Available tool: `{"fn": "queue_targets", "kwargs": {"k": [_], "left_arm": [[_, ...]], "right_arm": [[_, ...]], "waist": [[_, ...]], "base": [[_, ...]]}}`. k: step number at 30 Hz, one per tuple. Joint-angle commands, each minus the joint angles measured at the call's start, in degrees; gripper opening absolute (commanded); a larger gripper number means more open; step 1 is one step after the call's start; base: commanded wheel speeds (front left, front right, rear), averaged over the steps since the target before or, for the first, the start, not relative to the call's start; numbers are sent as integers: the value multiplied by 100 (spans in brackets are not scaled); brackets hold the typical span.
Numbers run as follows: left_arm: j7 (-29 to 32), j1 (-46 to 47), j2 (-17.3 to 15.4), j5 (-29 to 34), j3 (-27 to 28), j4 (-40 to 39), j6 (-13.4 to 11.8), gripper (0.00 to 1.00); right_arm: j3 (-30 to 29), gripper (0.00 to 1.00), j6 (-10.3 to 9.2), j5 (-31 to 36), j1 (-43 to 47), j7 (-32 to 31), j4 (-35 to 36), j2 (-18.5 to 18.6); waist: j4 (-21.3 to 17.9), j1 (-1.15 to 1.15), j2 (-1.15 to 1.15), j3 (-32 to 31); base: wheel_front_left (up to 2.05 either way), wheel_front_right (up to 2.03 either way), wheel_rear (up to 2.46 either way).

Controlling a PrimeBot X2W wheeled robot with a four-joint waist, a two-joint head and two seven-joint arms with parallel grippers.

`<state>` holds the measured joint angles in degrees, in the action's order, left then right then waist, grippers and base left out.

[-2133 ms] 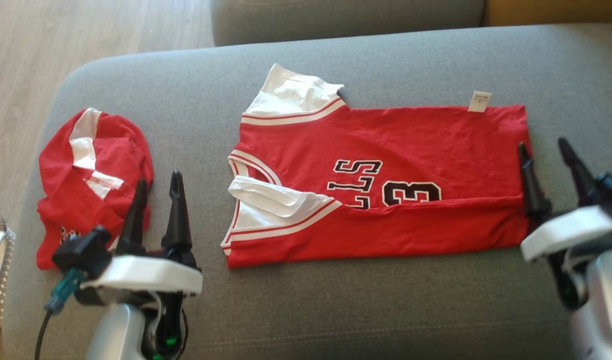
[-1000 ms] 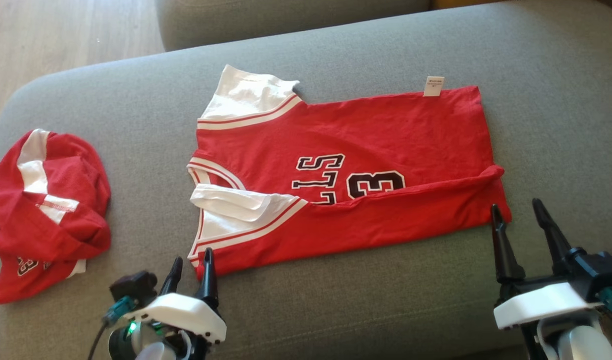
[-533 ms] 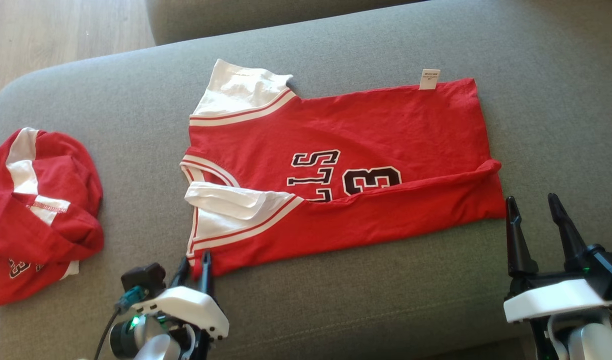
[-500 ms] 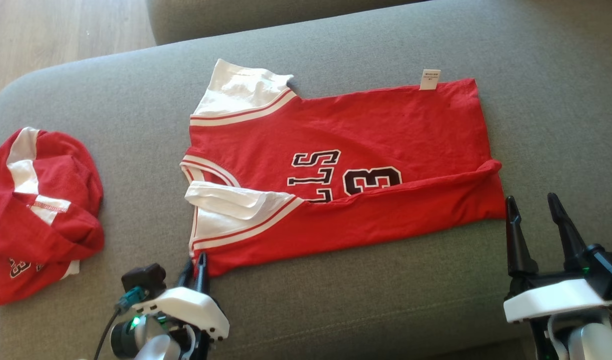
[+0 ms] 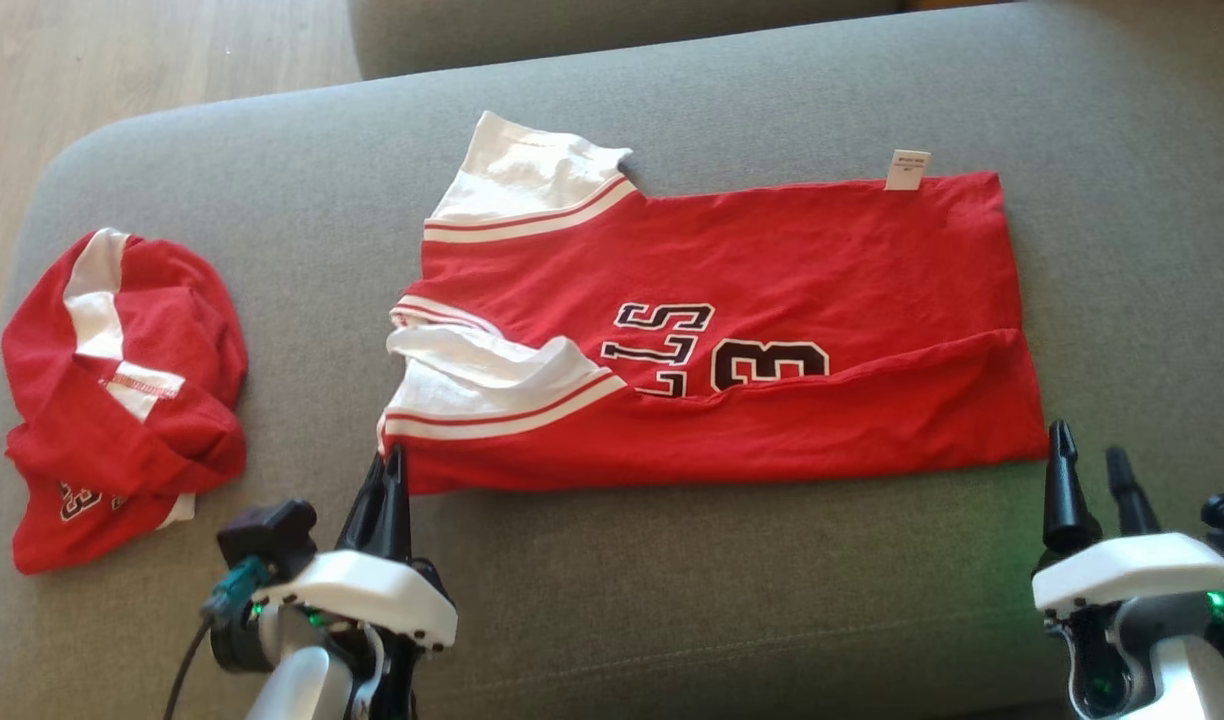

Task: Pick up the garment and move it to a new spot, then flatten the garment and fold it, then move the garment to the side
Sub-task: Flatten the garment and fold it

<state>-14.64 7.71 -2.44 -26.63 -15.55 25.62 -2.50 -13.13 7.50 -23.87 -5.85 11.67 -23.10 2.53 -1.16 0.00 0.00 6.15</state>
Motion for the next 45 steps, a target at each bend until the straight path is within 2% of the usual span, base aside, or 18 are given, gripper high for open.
{"fn": "queue_targets", "kwargs": {"k": [1,4,8,13,17,20,21,22,23,24,37,45], "left_arm": [[-36,57,-43,52,225,-260,16,0],[-36,20,-43,86,142,-324,63,0],[-36,35,-43,92,51,-355,67,0],[-36,67,-43,77,-79,-390,58,0],[-36,82,-43,93,-80,-366,61,0],[-36,84,-43,100,-61,-356,55,0],[-36,81,-43,102,-54,-354,54,0],[-36,79,-43,103,-49,-352,51,0],[-36,79,-43,103,-49,-352,51,0],[-36,77,-43,103,-48,-349,47,0],[-36,-49,-43,93,-27,-43,104,0],[-36,-224,-43,-31,-170,397,430,0]], "right_arm": [[21,100,-1,-352,-358,-103,-265,35],[-267,100,-1,-437,-757,-204,-1121,35],[-500,100,-1,-148,-1260,-178,-1982,35],[-406,100,-1,-547,-1812,-207,-2751,35],[-127,100,-1,-1034,-1981,-271,-2917,35],[30,100,-1,-1111,-1968,-232,-2982,35],[64,46,-1,-1068,-1951,-214,-3023,52],[81,18,-1,-1017,-1938,-182,-3065,78],[81,18,-1,-1017,-1938,-182,-3065,78],[85,0,-1,-978,-1935,-144,-3101,95],[-55,0,-1,-492,-1821,76,-3364,506],[-312,0,-1,-49,-1651,-182,-3540,777]], "waist": [[45,0,0,4],[145,0,0,-2],[221,0,0,22],[286,0,0,100],[289,0,0,137],[271,0,0,140],[263,0,0,135],[253,0,0,128],[253,0,0,128],[243,0,0,122],[125,0,0,-132],[162,0,0,-413]], "base": [[0,0,0],[0,0,0],[0,0,0],[0,0,0],[0,0,0],[0,0,0],[0,0,0],[0,0,0],[0,0,0],[0,0,0],[0,0,0],[0,0,0]]}}
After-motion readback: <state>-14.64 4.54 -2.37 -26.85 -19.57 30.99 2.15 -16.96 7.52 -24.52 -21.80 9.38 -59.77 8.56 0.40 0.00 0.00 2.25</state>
